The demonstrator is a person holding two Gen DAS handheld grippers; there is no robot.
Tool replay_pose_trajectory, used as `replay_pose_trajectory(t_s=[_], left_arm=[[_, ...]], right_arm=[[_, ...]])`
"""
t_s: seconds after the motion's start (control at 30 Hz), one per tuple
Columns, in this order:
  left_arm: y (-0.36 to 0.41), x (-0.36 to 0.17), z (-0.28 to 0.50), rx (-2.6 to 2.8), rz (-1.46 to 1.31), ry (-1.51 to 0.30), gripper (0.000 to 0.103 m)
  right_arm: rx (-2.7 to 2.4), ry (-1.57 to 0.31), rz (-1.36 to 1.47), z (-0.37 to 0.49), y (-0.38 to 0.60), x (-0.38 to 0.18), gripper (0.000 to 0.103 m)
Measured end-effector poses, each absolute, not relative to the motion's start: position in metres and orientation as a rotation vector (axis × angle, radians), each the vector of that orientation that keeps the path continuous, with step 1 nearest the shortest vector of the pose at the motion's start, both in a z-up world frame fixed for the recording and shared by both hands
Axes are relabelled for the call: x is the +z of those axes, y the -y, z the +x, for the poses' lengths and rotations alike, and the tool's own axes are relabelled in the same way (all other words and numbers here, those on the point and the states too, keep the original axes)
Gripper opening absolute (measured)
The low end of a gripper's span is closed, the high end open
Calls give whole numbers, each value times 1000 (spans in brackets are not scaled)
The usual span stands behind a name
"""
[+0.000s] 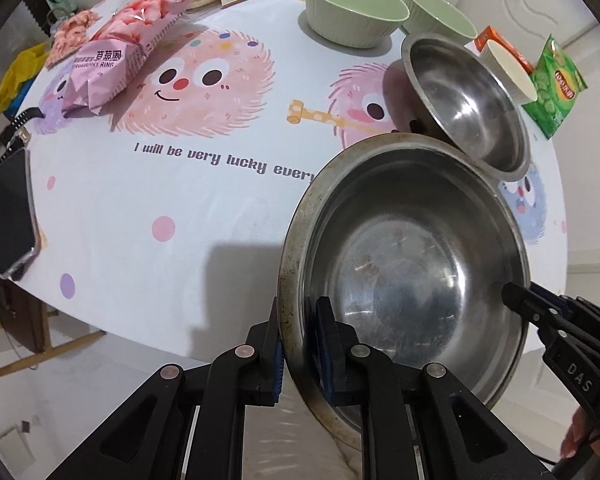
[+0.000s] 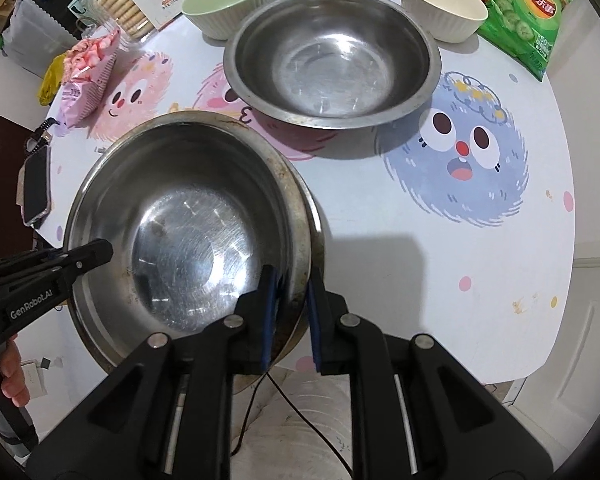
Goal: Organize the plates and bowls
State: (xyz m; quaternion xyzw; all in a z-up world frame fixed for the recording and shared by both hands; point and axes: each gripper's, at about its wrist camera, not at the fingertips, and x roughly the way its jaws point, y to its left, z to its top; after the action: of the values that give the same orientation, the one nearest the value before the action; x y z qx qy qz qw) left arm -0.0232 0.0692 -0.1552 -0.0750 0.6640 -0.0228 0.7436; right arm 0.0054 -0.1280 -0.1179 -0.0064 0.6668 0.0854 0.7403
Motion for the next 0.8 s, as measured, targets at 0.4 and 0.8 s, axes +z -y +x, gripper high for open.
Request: replay_pose_trajectory(t_s=[0.4,0.8], left_arm=[[-71,-168,-22,-21,-125,-1477,36],[-88,-129,-4,-67,-211,-1348,88]], right_arm=[[152,-1499,-58,4,129,-125,17],[133,-1419,-14,3,149,-88,55]])
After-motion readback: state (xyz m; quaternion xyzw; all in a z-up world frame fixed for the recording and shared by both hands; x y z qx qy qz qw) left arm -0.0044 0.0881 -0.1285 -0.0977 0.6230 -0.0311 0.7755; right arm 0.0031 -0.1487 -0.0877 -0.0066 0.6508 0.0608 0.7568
